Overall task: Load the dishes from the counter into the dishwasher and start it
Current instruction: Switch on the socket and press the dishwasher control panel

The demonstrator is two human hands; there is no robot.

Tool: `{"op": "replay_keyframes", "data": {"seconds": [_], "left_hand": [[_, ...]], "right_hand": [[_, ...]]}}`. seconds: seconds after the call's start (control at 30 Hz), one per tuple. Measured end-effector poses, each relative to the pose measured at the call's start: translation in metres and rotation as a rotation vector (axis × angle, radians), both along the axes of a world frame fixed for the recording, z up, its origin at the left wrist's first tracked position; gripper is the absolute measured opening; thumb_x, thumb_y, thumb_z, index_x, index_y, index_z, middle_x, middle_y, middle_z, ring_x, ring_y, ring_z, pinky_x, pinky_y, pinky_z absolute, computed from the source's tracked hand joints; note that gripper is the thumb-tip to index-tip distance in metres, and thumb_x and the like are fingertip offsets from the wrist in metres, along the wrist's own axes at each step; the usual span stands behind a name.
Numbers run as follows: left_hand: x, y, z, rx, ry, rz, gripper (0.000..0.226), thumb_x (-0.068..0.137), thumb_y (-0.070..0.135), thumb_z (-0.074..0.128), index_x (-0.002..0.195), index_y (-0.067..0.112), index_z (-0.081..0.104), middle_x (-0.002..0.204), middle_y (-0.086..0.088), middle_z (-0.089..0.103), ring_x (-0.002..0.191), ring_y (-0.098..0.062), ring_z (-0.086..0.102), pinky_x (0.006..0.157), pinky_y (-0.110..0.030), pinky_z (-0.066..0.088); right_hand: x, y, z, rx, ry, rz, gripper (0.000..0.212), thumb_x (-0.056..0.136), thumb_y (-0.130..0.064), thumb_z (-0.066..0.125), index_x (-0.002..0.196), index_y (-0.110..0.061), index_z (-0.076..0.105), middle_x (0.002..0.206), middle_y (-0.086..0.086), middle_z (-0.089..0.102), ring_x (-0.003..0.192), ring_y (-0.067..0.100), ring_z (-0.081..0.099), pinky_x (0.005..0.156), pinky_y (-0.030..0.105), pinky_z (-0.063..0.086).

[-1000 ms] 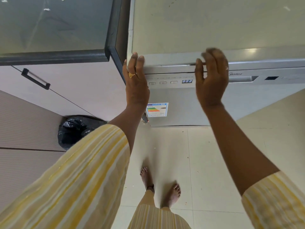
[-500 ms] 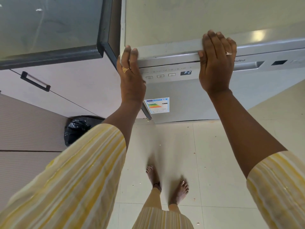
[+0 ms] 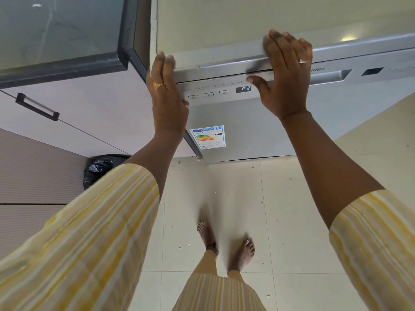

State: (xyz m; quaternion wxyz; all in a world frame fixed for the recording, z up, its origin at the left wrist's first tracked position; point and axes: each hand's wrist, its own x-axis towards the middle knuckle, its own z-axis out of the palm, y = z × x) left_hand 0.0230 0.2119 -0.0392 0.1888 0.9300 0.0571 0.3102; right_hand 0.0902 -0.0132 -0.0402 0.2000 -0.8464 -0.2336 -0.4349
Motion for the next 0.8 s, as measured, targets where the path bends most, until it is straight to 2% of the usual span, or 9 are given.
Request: {"op": "replay_keyframes", "data": {"seconds": [0.1,0.17,0.3,0.37,0.43,0.53,0.6,0.73,0.8], "left_hand": [[-0.001,0.0,-0.001,-0.003,-0.005,-0.008,0.073,0.073,0.002,0.073,0.135,-0.006,0.036,0.143,-0.023,0.032,0.132,-0.035,0.033,0.104,0.002,0.013],[-0.001,0.0,0.0,0.0,-0.013,-0.012,0.074,0.071,0.001,0.073,0.135,-0.007,0.036,0.142,-0.024,0.033,0.131,-0.037,0.034,0.103,0.004,0.012],[-0.002,-0.001,0.001,0.01,0.004,-0.001,0.074,0.075,0.007,0.072,0.137,-0.004,0.033,0.144,-0.022,0.031,0.134,-0.033,0.03,0.11,-0.011,0.02],[-0.003,-0.002,0.001,0.002,0.016,0.009,0.075,0.076,0.009,0.072,0.139,-0.003,0.032,0.146,-0.021,0.029,0.136,-0.031,0.028,0.11,-0.012,0.022],[-0.003,-0.004,0.002,-0.009,0.021,0.015,0.075,0.077,0.011,0.072,0.139,-0.002,0.031,0.146,-0.02,0.027,0.137,-0.03,0.027,0.107,-0.006,0.018],[-0.005,-0.006,0.005,-0.012,0.025,0.02,0.077,0.076,0.012,0.073,0.139,-0.002,0.03,0.147,-0.02,0.027,0.137,-0.03,0.027,0.103,0.001,0.013],[-0.007,-0.005,0.006,0.0,0.027,0.014,0.079,0.075,0.012,0.074,0.139,-0.004,0.031,0.147,-0.02,0.027,0.137,-0.031,0.027,0.1,0.004,0.009],[-0.008,-0.003,0.007,0.03,0.053,0.0,0.083,0.074,0.013,0.075,0.14,-0.003,0.028,0.148,-0.019,0.024,0.138,-0.029,0.024,0.102,0.001,0.009],[-0.008,-0.002,0.006,0.043,0.044,-0.003,0.085,0.071,0.01,0.075,0.139,-0.005,0.028,0.148,-0.02,0.024,0.137,-0.031,0.025,0.103,0.001,0.008]], "right_hand": [[0.001,-0.001,0.0,-0.071,0.013,-0.034,0.073,0.074,-0.055,0.068,0.12,0.001,0.059,0.124,0.014,0.059,0.115,0.032,0.056,0.1,0.045,0.039],[0.0,-0.001,0.0,-0.125,0.044,-0.075,0.08,0.065,-0.053,0.073,0.123,0.0,0.057,0.126,0.014,0.058,0.117,0.033,0.055,0.101,0.046,0.038],[-0.001,-0.003,-0.001,-0.239,0.037,-0.116,0.085,0.054,-0.037,0.075,0.127,-0.002,0.049,0.129,0.016,0.055,0.118,0.035,0.053,0.102,0.05,0.036],[-0.001,-0.006,-0.001,-0.282,0.058,-0.093,0.094,0.053,-0.043,0.076,0.131,-0.002,0.043,0.132,0.018,0.052,0.121,0.037,0.05,0.103,0.052,0.033],[-0.002,-0.008,-0.002,-0.293,0.081,-0.087,0.1,0.054,-0.054,0.074,0.133,-0.004,0.038,0.133,0.019,0.05,0.123,0.038,0.047,0.105,0.053,0.03],[-0.004,-0.003,-0.004,-0.278,0.034,-0.14,0.094,0.062,-0.064,0.065,0.128,-0.01,0.028,0.13,0.017,0.054,0.121,0.036,0.05,0.104,0.051,0.034],[-0.004,-0.001,-0.002,-0.246,0.005,-0.149,0.09,0.063,-0.064,0.064,0.126,-0.01,0.031,0.128,0.016,0.056,0.119,0.036,0.052,0.103,0.05,0.036],[-0.005,0.0,-0.004,-0.173,-0.009,-0.157,0.086,0.066,-0.066,0.065,0.124,-0.003,0.054,0.125,0.016,0.057,0.117,0.036,0.053,0.102,0.051,0.038],[-0.005,0.002,-0.005,-0.152,-0.002,-0.171,0.082,0.069,-0.065,0.063,0.122,-0.002,0.057,0.124,0.016,0.058,0.117,0.035,0.053,0.103,0.051,0.036]]}}
